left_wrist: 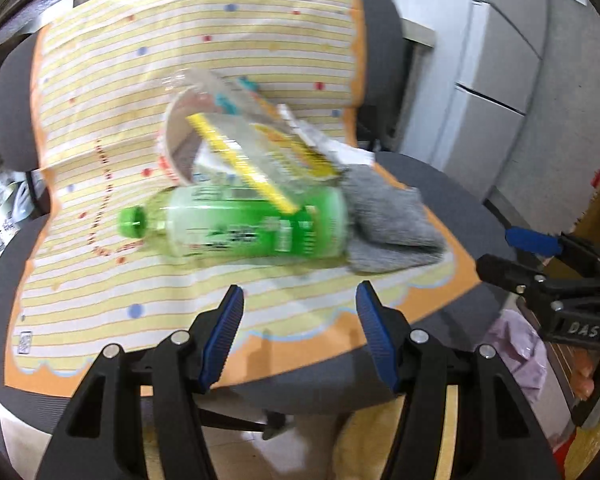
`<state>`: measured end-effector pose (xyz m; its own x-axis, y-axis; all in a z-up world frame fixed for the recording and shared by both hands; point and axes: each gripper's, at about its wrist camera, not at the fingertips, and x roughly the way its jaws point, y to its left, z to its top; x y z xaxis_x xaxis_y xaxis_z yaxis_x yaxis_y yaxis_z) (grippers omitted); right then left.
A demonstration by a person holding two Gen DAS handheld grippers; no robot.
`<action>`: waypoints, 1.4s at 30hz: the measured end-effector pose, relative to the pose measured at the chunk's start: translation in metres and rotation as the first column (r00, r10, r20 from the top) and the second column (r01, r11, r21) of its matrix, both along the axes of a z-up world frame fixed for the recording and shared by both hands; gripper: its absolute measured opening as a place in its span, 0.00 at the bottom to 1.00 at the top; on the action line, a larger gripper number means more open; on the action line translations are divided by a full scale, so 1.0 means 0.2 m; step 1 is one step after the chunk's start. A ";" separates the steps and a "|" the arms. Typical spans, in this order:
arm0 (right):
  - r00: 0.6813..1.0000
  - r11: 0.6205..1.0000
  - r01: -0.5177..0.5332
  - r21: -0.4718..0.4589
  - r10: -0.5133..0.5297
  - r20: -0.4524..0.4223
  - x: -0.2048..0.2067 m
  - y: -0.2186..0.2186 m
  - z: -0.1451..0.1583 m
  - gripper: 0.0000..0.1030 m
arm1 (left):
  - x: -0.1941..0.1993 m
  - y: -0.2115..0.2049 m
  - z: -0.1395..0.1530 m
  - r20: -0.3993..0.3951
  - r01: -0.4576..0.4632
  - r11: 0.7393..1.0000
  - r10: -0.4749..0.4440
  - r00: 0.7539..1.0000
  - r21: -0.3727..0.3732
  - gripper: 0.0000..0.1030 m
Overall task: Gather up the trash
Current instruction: 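Return to the chair and grasp the grey sock with the right gripper, then grasp the yellow snack packet with the left gripper while the right gripper holds the sock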
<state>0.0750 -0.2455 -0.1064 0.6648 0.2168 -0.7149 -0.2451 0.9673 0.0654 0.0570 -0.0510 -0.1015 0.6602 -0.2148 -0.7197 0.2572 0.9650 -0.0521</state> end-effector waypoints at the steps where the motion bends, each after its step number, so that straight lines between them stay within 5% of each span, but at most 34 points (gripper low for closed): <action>1: 1.000 1.000 -0.017 -0.012 0.017 0.000 0.02 0.03 -0.01 0.78 | 0.01 0.03 0.00 -0.005 -0.012 1.000 0.012 1.000 -0.003 0.56; 12: 0.986 0.982 -0.160 -0.098 0.154 -0.071 0.32 0.27 -0.20 0.80 | 0.06 0.15 -0.04 -0.024 -0.076 0.997 0.076 0.997 -0.012 0.55; 18: 0.992 0.961 -0.109 -0.254 0.089 -0.086 0.34 0.34 -0.32 0.77 | 0.06 0.17 -0.06 -0.037 -0.088 0.996 0.088 0.995 -0.018 0.55; 25: 1.000 0.983 0.001 -0.184 -0.006 -0.026 0.29 0.22 -0.21 0.13 | 0.04 0.19 -0.04 -0.031 -0.102 0.995 0.102 0.994 -0.006 0.56; 35: 0.975 0.988 0.142 0.060 -0.150 0.163 -0.10 -0.12 0.22 0.08 | 0.05 0.16 0.09 0.001 -0.099 0.995 0.100 0.995 -0.028 0.56; 42: 0.969 0.983 0.173 0.065 -0.182 0.168 -0.20 -0.17 0.22 0.08 | 0.23 0.13 0.19 0.014 -0.115 0.990 0.116 0.993 -0.079 0.56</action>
